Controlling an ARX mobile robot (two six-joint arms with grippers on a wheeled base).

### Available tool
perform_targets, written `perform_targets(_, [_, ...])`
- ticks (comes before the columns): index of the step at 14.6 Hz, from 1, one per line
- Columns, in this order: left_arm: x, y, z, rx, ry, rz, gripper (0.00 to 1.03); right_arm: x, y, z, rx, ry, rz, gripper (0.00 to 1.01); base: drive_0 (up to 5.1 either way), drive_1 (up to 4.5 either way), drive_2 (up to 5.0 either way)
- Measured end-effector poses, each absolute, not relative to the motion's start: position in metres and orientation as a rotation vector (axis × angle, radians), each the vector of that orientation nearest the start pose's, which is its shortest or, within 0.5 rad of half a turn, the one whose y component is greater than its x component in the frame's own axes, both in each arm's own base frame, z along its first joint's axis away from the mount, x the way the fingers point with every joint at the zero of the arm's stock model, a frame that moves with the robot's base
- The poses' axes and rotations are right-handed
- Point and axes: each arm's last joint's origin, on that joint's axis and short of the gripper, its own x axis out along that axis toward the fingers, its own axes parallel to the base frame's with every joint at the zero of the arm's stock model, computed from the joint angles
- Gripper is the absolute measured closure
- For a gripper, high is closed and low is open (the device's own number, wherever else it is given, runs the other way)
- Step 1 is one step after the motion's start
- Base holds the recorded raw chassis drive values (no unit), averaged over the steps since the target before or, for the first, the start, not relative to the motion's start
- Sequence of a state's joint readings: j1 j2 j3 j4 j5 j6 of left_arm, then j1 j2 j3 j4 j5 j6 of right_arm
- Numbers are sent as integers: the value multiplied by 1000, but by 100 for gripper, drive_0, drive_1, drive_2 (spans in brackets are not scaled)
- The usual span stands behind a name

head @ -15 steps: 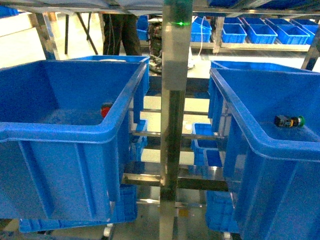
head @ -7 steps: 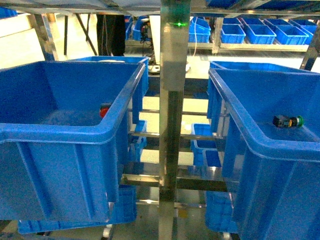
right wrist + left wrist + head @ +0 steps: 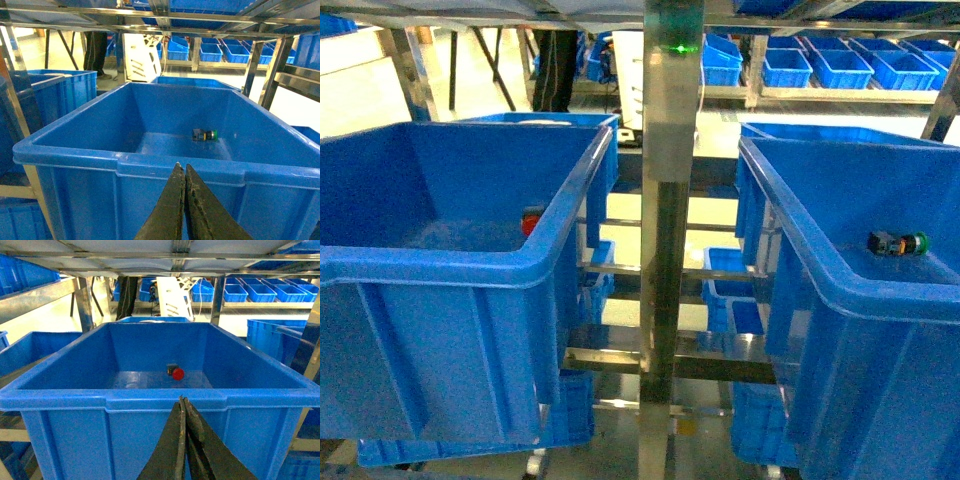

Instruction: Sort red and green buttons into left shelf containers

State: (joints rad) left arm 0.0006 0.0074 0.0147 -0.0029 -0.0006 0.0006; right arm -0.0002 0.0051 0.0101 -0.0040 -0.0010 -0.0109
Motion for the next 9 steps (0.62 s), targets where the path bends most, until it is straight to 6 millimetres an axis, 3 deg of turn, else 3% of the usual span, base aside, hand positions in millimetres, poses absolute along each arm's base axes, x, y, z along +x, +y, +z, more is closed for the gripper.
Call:
perform_targets(1, [97,0,168,0,-4,1,99,97,0,166,-11,-1,0,99,0,0,0])
perform_targets(2, [97,0,168,0,-4,1,87,97,0,166,-11,-1,1,90,0,0,0])
perform_targets(9, [97,0,168,1,-4,1,3,97,0,166,-11,-1,1,2,0,0,0])
